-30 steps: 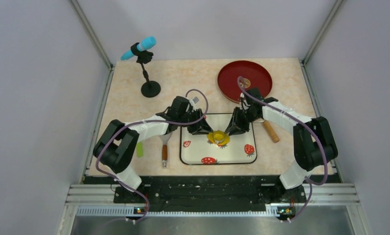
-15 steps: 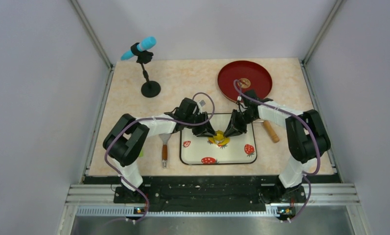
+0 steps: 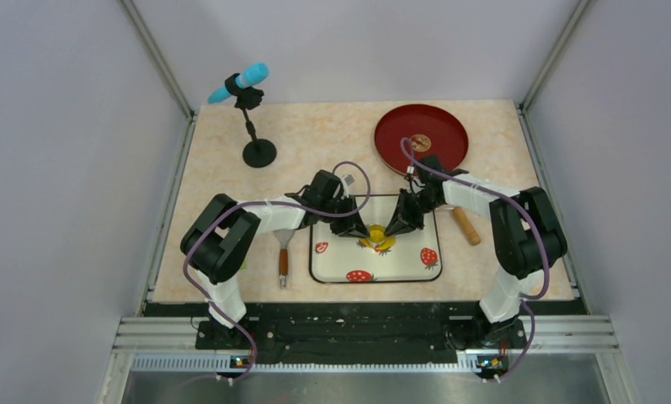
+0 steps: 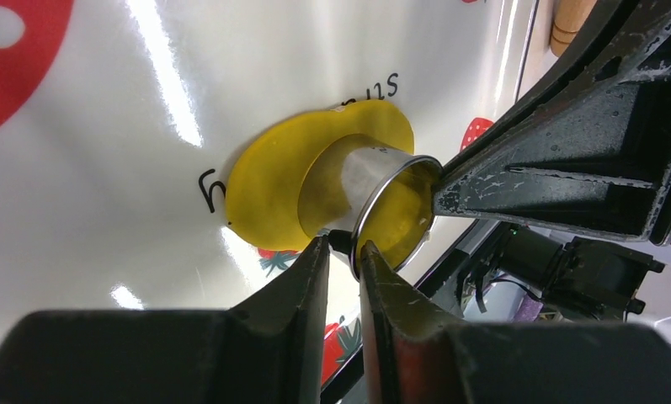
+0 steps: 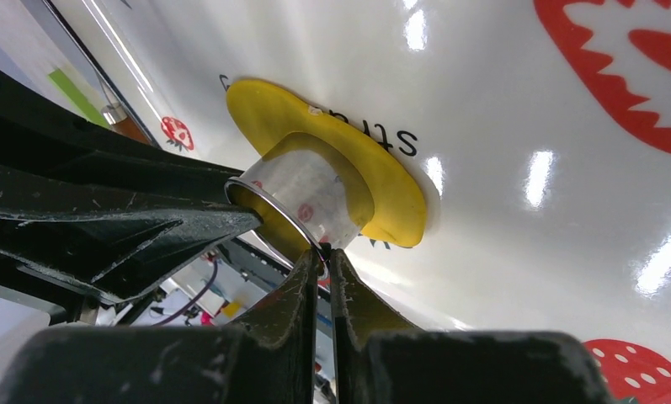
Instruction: Roll out the dumpling wrappers from the dough
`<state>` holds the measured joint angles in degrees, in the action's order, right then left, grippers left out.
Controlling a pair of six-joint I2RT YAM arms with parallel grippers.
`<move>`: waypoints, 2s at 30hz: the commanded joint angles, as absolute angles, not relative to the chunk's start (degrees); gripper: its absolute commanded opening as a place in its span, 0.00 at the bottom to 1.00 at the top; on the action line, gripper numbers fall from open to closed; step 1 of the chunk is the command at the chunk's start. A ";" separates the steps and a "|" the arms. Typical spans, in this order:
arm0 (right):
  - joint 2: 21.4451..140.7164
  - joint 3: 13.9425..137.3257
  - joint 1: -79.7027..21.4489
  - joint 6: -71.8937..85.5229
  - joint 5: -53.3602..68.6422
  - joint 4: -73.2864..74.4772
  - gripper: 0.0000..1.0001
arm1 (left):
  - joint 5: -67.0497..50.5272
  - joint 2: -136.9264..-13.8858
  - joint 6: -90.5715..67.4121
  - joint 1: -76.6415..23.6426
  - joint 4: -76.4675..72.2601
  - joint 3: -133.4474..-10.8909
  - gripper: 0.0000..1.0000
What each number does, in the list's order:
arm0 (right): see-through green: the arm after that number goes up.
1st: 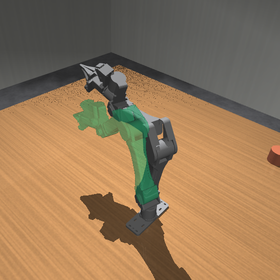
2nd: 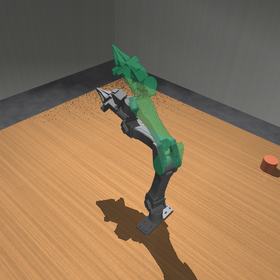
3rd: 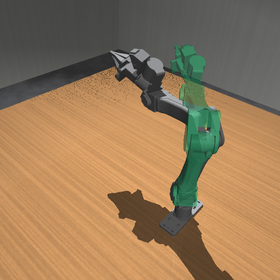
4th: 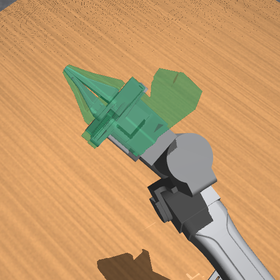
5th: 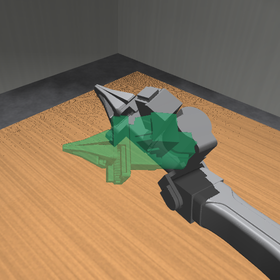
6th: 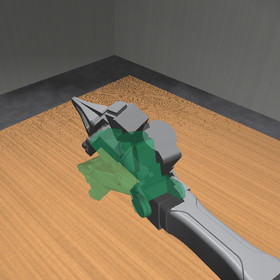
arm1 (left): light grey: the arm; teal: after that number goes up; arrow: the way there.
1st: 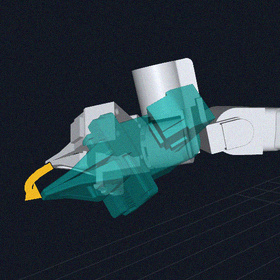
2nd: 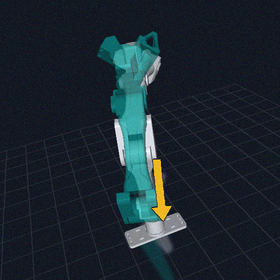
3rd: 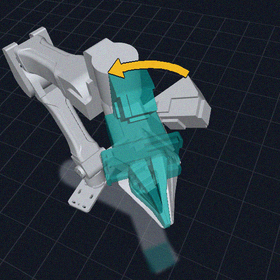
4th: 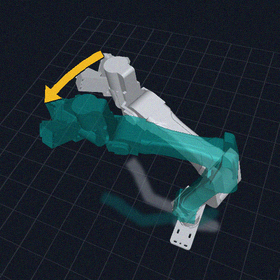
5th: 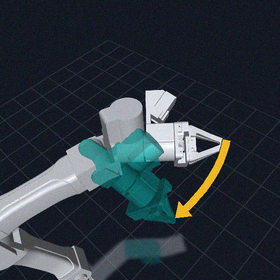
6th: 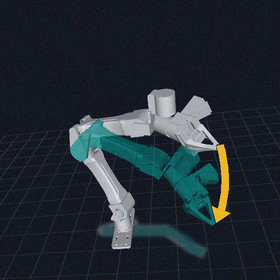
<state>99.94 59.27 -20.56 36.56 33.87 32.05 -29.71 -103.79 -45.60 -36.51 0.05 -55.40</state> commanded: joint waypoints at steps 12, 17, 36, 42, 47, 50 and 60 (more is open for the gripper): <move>101.24 56.15 -20.67 34.69 30.76 28.78 0.00 | -26.69 -106.96 -42.72 -37.14 3.36 -55.94 0.09; 101.58 55.56 -20.84 33.90 29.99 28.80 0.00 | -26.06 -107.72 -42.80 -37.40 4.08 -55.85 0.04; 107.16 54.86 -20.83 30.92 21.37 30.39 0.00 | -22.59 -113.25 -43.73 -37.44 11.40 -58.27 0.00; 108.33 54.66 -20.84 30.82 18.13 31.63 0.00 | -22.47 -114.62 -44.08 -37.61 11.74 -58.14 0.00; 109.71 53.63 -20.85 30.52 16.85 31.62 0.00 | -21.70 -115.02 -44.39 -37.60 12.35 -58.03 0.00; 110.38 52.95 -20.88 30.37 16.30 31.28 0.00 | -21.31 -115.13 -44.55 -37.62 12.44 -57.71 0.00; 112.59 52.26 -20.85 30.26 13.61 31.31 0.00 | -20.91 -115.65 -44.99 -37.62 12.57 -57.39 0.00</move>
<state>103.66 57.80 -20.05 34.00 35.75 30.48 -31.48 -108.27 -46.59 -35.92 6.92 -60.93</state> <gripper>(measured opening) 0.008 0.130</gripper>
